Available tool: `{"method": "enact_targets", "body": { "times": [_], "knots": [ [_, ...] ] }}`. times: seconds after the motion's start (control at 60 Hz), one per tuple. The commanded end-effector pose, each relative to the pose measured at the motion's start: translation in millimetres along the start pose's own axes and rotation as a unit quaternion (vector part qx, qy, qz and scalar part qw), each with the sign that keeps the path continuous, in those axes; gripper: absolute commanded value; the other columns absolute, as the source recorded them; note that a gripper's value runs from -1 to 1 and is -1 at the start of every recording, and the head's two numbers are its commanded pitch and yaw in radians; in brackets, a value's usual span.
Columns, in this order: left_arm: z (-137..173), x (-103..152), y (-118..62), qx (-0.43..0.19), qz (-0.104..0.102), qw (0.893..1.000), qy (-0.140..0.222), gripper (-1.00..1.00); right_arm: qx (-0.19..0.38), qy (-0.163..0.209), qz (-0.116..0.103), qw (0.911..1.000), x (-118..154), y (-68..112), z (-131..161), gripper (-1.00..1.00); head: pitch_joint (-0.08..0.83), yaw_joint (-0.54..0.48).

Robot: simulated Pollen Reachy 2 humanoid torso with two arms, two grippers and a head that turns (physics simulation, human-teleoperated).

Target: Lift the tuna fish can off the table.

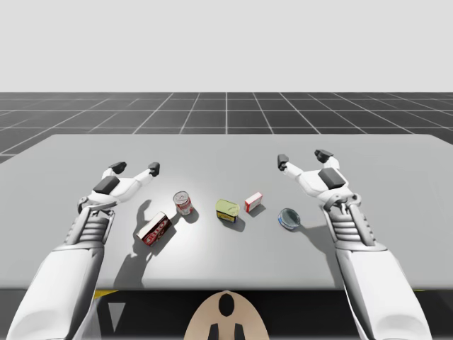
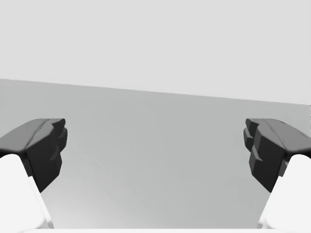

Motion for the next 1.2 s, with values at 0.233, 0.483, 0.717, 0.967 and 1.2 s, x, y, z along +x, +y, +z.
{"method": "enact_targets", "body": {
  "times": [0.233,0.483,0.717,0.967,1.2],
  "knots": [
    [0.5,0.2,-0.3,0.005,-0.006,1.000,-0.003,-1.00,-0.006,0.000,-0.006,1.0000,1.5,-0.2,-0.2,-1.00,0.087,0.02],
    [0.1,-0.2,-0.3,0.006,-0.011,1.000,-0.003,-1.00,-0.015,-0.002,0.003,0.9999,0.4,1.0,-1.5,-1.00,0.300,0.02],
    [0.3,0.9,0.2,0.008,-0.014,1.000,-0.007,-1.00,-0.014,-0.003,0.003,0.9999,-0.3,1.8,-2.3,-1.00,0.487,-0.05],
    [1.8,2.3,-1.4,0.005,-0.018,1.000,-0.012,-1.00,-0.015,-0.006,0.005,0.9999,-0.5,1.8,-2.2,-1.00,0.621,-0.21],
    [1.4,2.9,-2.7,0.003,-0.018,1.000,-0.015,-1.00,-0.011,-0.013,0.009,0.9998,3.0,7.7,0.7,-1.00,0.688,-0.31]
  ]
}}
